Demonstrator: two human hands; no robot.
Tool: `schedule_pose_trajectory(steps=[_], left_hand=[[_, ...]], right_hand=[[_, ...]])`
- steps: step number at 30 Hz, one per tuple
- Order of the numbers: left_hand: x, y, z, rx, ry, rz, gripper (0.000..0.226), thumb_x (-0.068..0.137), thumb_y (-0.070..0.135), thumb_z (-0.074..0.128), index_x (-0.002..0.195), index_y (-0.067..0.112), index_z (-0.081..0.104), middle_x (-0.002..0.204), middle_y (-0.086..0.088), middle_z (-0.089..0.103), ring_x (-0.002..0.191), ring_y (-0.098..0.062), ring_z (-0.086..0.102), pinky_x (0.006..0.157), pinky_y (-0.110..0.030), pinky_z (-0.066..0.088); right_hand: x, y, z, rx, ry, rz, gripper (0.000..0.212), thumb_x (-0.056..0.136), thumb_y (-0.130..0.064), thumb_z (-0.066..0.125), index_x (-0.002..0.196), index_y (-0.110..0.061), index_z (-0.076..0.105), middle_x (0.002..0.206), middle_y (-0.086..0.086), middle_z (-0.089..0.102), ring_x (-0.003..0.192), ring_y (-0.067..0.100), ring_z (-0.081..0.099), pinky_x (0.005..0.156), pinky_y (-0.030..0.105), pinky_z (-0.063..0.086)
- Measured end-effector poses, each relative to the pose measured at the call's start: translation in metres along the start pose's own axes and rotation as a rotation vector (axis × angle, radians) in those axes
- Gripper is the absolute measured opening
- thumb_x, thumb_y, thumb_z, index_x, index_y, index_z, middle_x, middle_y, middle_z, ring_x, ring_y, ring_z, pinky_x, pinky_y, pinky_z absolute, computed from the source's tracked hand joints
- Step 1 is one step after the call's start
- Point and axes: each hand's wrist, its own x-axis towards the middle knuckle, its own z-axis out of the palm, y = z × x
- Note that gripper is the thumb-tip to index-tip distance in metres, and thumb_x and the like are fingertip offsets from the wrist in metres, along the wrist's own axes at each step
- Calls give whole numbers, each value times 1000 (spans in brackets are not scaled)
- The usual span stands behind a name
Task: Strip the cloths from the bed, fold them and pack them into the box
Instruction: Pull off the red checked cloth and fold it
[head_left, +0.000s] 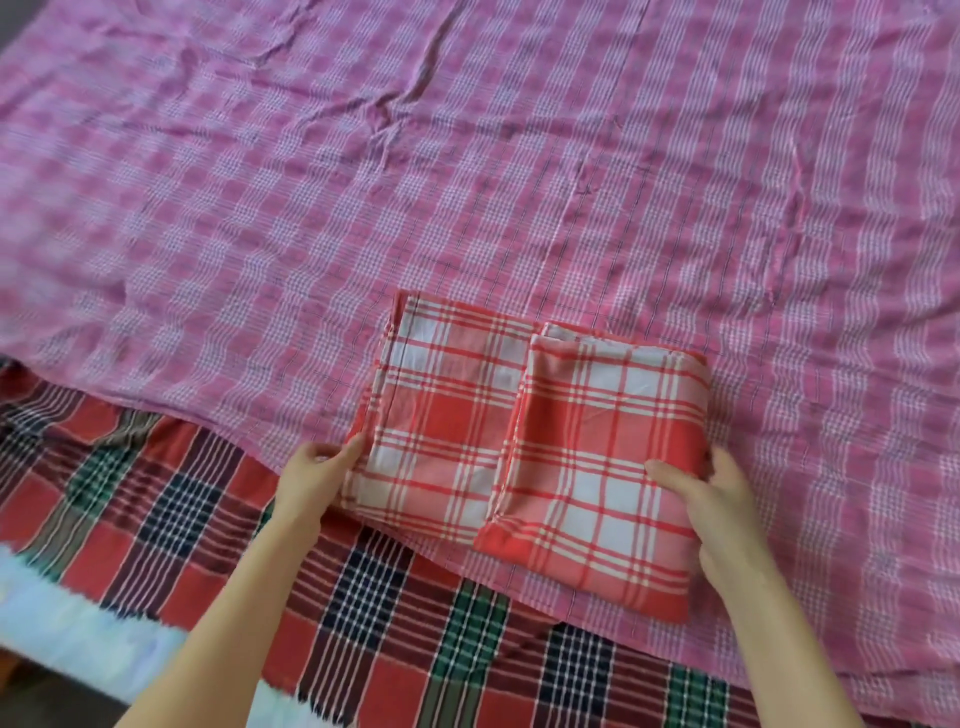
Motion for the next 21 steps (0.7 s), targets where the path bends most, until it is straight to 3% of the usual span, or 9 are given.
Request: schedule_pose_trajectory(steps=[3,6,8,11,13,15,16,18,21], left_hand=[[6,-5,-8,-117,-100,-1,47,84,51,61,104,9,63,83,-5,62,81,-23,57,80,-39,45],[1,-10,-18,-175,-145,37,30,93,45,52,95,17,63,82,0,62,80,-20,59,86,-37,48],[-2,-15,-21,-234,-181,49,35,97,44,43,95,16,64,87,0,66,85,-19,61,86,-34,46],[-11,-22,-28,-371,-208,41,43,100,45,29,94,16,60,95,3,64,94,-18,58,93,-34,40],[-13,-27,-27,-404,-187,16,47,101,47,24,102,16,59,108,0,62,102,-20,55,97,-38,38],[-16,-31,-28,-409,-186,7,54,99,54,23,110,17,61,119,-4,62,110,-21,55,97,-39,40],[-17,-33,-27,-381,-192,32,59,96,59,24,116,18,61,124,-2,61,114,-20,55,99,-39,41],[-19,-41,-24,-265,-215,132,57,93,64,30,125,26,57,127,10,55,119,-13,50,103,-37,39],[-28,-51,-18,49,-95,385,21,95,51,43,98,35,56,101,16,56,98,-11,54,80,-28,42]], right_hand=[[-39,-44,30,-40,-69,-184,54,69,-3,76,113,-24,52,102,-3,69,88,15,68,80,39,54],[-81,-72,91,-303,-92,-392,70,71,-14,73,131,-26,39,93,-16,60,75,2,61,66,22,49],[-96,-77,145,-530,-137,-475,83,81,-22,68,147,-22,16,93,-14,58,68,2,56,56,13,41],[-94,-56,228,-821,-238,-494,91,89,-37,60,151,-20,-5,114,5,61,89,21,64,70,30,51],[-85,-38,261,-977,-345,-433,86,92,-39,56,151,-20,-4,136,13,46,105,28,61,82,39,52],[-81,-22,274,-1035,-393,-415,76,93,-34,53,151,-20,7,145,13,36,120,30,52,93,42,46],[-81,-16,269,-1012,-356,-453,70,94,-32,52,151,-20,14,144,11,39,123,28,49,96,41,44],[-82,-10,249,-937,-119,-579,60,92,-27,53,146,-20,30,135,7,48,120,26,49,96,39,43],[-73,-4,204,-948,321,-547,58,84,-30,63,137,-16,43,122,11,56,107,32,53,84,42,46]])
